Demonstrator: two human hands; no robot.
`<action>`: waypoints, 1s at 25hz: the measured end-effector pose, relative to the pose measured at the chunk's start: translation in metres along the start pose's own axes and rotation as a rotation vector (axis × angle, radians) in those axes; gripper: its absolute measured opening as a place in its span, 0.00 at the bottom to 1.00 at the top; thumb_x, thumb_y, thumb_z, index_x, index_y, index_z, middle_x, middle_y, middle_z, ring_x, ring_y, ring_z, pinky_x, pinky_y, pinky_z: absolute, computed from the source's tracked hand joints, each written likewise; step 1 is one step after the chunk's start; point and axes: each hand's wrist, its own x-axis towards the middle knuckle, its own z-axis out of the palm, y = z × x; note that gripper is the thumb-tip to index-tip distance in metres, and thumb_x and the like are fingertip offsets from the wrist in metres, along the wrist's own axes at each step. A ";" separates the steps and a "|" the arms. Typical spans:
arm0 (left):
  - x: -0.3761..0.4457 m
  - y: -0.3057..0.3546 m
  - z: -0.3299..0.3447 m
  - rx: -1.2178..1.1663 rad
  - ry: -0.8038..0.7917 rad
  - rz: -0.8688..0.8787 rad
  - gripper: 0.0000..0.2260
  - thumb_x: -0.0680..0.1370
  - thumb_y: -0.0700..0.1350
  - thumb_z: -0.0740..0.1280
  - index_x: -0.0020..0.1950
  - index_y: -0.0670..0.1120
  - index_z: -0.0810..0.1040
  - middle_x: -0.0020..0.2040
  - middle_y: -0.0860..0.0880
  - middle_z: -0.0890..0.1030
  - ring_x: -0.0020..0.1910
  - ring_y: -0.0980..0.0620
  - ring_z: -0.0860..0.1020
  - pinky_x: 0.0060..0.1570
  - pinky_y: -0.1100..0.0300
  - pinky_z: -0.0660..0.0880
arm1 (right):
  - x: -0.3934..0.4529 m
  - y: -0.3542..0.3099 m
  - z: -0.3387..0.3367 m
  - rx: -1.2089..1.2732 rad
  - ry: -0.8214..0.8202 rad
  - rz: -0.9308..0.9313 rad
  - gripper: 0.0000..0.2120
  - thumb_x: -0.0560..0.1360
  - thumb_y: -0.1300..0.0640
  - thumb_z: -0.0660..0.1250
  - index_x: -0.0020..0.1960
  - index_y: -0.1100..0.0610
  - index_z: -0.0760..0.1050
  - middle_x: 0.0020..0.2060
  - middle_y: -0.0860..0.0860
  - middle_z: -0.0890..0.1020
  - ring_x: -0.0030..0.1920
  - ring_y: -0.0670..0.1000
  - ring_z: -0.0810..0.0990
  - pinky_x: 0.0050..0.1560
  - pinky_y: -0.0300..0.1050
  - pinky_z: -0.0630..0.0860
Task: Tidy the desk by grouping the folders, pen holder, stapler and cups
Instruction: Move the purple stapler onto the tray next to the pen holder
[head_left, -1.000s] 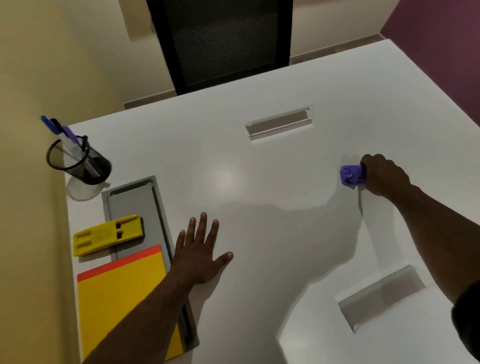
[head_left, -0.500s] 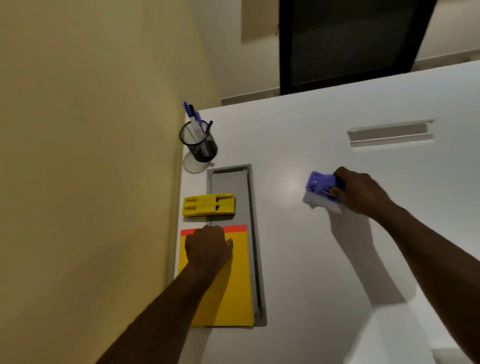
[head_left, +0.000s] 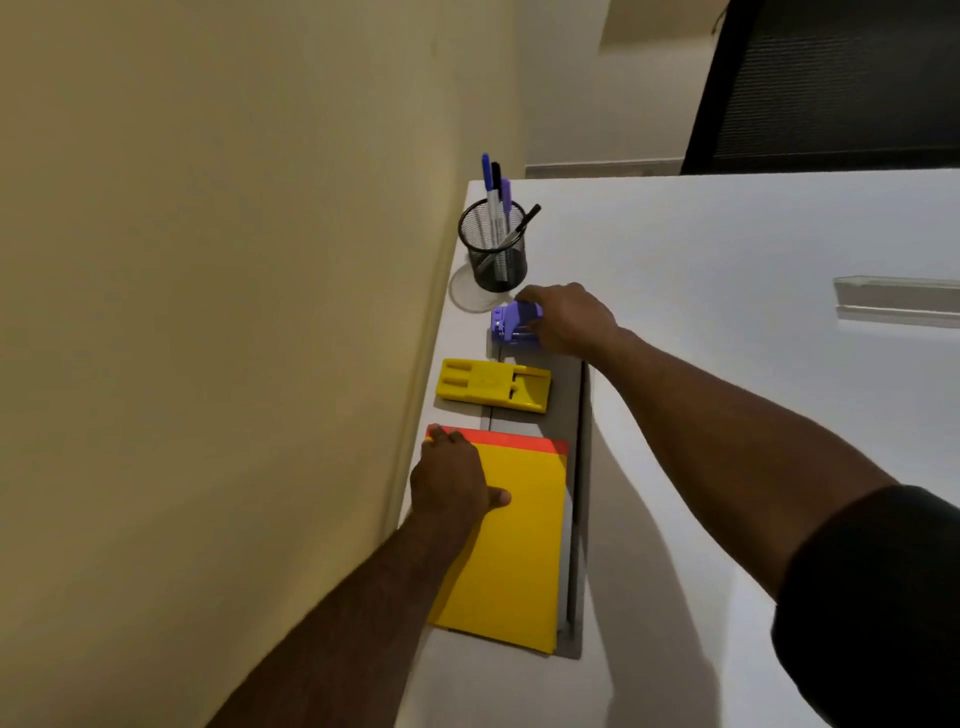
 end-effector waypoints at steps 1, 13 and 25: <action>0.000 0.001 0.000 0.012 0.001 -0.005 0.54 0.69 0.67 0.69 0.78 0.35 0.46 0.79 0.34 0.50 0.75 0.38 0.63 0.62 0.51 0.75 | 0.008 -0.006 0.004 -0.017 -0.018 -0.009 0.22 0.73 0.56 0.68 0.66 0.49 0.69 0.60 0.58 0.79 0.58 0.60 0.77 0.53 0.53 0.77; 0.003 0.003 0.003 0.077 -0.003 -0.001 0.52 0.71 0.67 0.66 0.78 0.35 0.44 0.79 0.35 0.48 0.77 0.38 0.58 0.61 0.52 0.75 | 0.009 -0.019 0.022 -0.068 0.152 0.052 0.26 0.76 0.49 0.65 0.72 0.50 0.64 0.63 0.58 0.77 0.63 0.60 0.73 0.56 0.56 0.73; -0.035 -0.036 -0.005 -0.276 0.078 0.101 0.34 0.73 0.62 0.68 0.72 0.42 0.67 0.70 0.42 0.73 0.66 0.42 0.74 0.60 0.48 0.75 | -0.265 -0.018 0.091 0.352 0.408 0.186 0.13 0.77 0.51 0.65 0.59 0.55 0.77 0.53 0.53 0.84 0.51 0.50 0.79 0.48 0.39 0.71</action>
